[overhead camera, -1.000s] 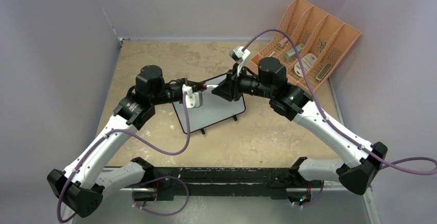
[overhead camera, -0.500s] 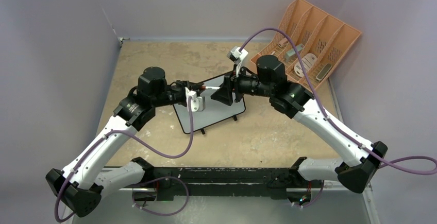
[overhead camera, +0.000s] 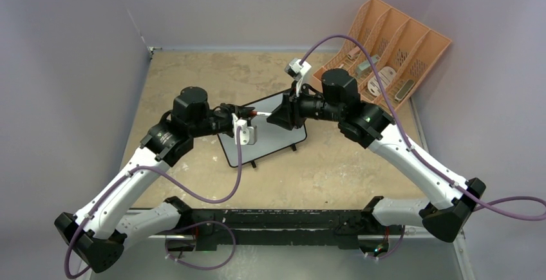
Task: Write a sentence on the whiteboard
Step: Open the whiteboard marker at the center of the board.
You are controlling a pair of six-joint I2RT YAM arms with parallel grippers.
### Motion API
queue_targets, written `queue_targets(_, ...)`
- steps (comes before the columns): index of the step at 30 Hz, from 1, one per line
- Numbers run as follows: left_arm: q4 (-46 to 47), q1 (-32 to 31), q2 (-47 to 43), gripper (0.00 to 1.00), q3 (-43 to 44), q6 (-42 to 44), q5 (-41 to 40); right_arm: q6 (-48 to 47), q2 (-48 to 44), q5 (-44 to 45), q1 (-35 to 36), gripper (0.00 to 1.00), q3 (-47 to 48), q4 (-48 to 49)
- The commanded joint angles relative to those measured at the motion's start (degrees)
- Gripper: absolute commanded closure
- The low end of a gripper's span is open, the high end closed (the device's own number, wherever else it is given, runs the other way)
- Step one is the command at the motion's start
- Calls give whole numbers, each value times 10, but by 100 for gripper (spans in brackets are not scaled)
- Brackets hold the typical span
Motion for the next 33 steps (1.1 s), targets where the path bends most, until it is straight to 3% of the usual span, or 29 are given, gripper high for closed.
queue_targets(1,4,-6,-9,100,20,12,0,-5,-9,-1,2,69,24,4)
queue_targets(9,-3,-11,-10,100,20,10,0,-4,-11,6,2,81,22,6)
queue_targets(15,-4,-10,-16,100,13,-7,-3,-2,-12,8,2,100,19,5)
queue_targets(22,12,-10,-15,100,3,-46,-48,-14,-18,15,2,100,19,-12)
queue_targets(33,29,-8,-14,100,-29,-40,-144,-48,-56,44,-1,100,25,-62)
